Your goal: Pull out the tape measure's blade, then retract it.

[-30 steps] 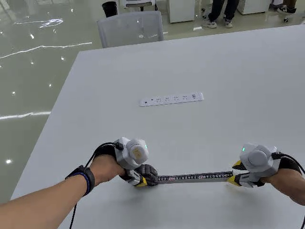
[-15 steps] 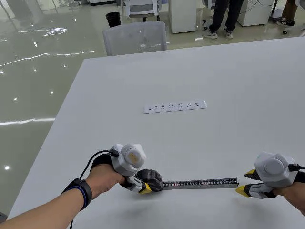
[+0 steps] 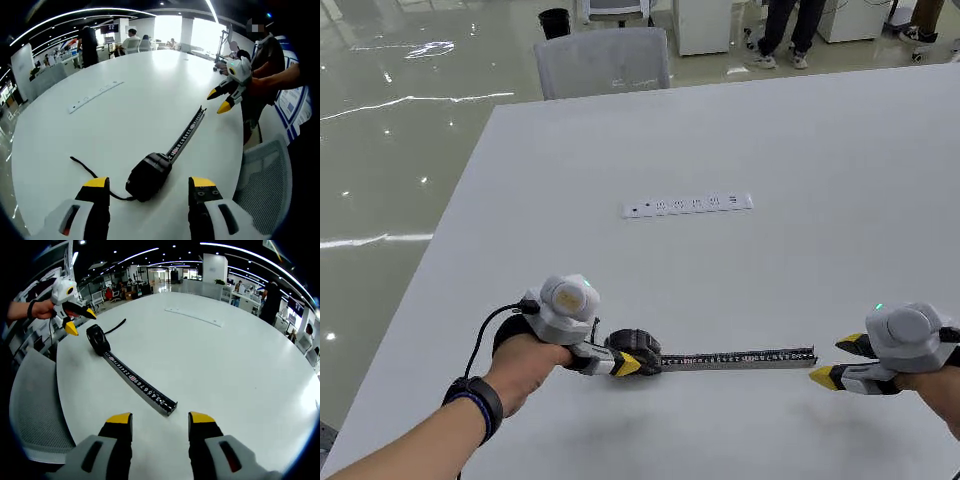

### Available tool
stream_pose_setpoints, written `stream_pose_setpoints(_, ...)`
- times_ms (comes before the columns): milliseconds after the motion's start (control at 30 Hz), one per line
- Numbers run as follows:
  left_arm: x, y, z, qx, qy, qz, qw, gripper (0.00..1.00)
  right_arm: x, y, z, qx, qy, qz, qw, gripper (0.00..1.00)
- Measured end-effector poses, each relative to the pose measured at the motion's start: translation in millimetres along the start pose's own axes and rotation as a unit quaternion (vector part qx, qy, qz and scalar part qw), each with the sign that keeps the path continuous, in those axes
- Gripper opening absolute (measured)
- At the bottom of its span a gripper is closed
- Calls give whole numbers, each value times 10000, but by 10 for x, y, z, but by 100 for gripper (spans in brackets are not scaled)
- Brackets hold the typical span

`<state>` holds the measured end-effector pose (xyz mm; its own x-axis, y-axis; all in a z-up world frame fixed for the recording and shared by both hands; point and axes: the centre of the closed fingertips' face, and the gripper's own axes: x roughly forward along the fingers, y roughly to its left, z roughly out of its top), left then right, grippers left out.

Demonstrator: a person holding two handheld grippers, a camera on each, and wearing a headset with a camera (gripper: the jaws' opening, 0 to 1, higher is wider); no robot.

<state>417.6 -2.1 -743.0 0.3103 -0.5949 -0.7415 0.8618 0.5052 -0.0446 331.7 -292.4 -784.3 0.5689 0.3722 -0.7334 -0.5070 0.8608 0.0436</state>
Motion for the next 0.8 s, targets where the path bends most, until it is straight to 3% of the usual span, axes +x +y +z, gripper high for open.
stream_pose_setpoints(133, -77, 55, -9, -433, -257, 166, 9986, 63, -14, 64, 50, 43, -139, 2, 9999, 49)
stream_pose_setpoints(267, -168, 70, -51, -634, -379, 275, 9969, 66, -21, 116, 58, 92, -233, 20, 9997, 51)
stream_pose_setpoints(467, -282, 51, -137, -725, -461, 330, 9958, 66, -78, 165, 43, 223, -316, -6, 9992, 57)
stream_pose_setpoints(567, -367, 72, -180, -913, -560, 373, 9935, 66, -138, 188, 65, 274, -442, -43, 9986, 57)
stream_pose_setpoints(800, -440, 85, -211, -1084, -661, 426, 9910, 67, -184, 185, 78, 343, -533, -92, 9979, 59)
